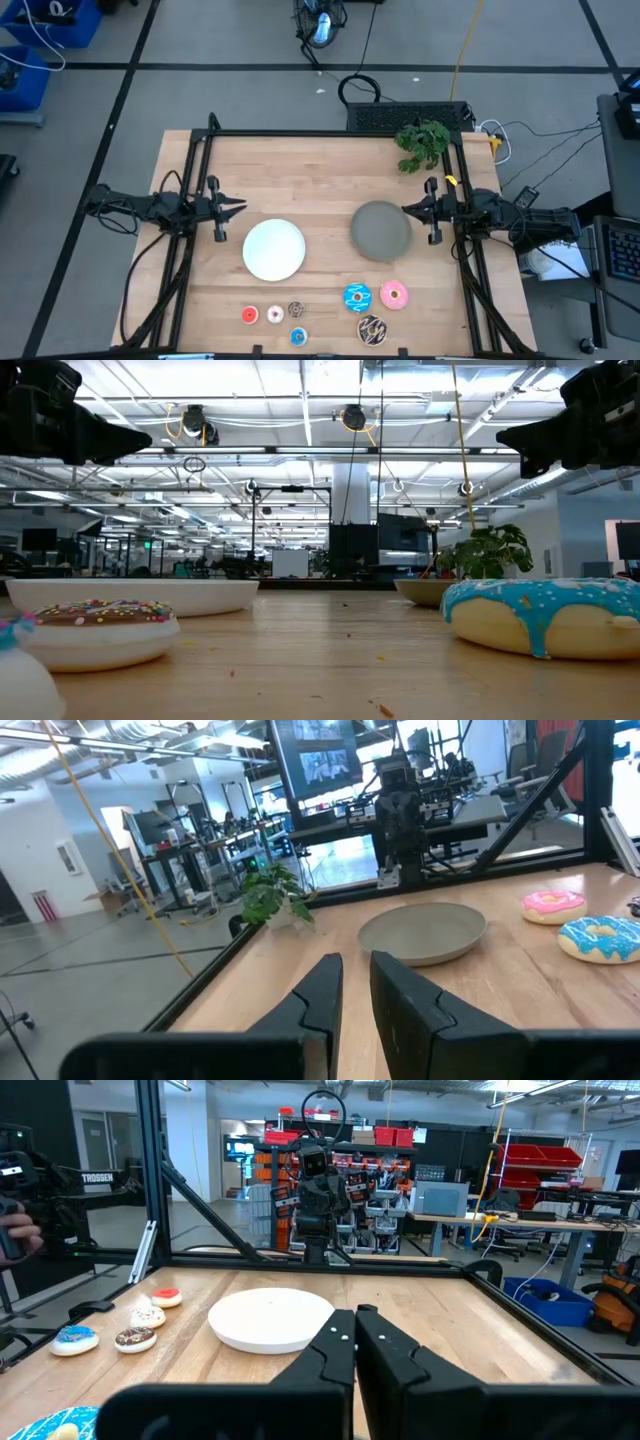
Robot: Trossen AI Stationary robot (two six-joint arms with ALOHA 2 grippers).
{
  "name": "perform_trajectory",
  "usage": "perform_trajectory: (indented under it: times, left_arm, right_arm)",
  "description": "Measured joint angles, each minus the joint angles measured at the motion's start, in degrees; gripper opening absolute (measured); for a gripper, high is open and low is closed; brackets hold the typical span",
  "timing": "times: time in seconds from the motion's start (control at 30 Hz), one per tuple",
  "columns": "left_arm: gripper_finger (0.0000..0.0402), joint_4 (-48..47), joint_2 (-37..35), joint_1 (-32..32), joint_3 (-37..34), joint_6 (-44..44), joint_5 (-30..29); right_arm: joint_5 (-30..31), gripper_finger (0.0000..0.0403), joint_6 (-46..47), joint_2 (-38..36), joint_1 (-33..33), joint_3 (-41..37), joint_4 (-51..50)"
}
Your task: Pick & Place donuts
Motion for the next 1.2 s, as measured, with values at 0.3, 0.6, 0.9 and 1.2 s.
perform_trajectory:
  times: [0.3,0.6,0.9,1.2]
  left_arm:
    - [0.0063,1.0,0.0,0.0,0.0,-4.9,2.3]
    - [0.0063,2.5,0.0,0.0,0.0,-11.0,3.8]
    - [0.0062,2.1,2.7,-0.1,5.0,-14.2,17.7]
    - [0.0062,-10.8,21.8,-3.7,26.6,-14.4,8.2]
  right_arm:
    - [0.0,0.0,0.3,0.0,0.0,0.0,0.0]
    - [0.0,0.0,1.5,0.0,0.0,0.0,-0.6]
    - [0.0,0.0,0.7,0.0,0.0,0.0,0.2]
    - [1.6,0.0,-1.5,0.0,0.0,0.0,5.5]
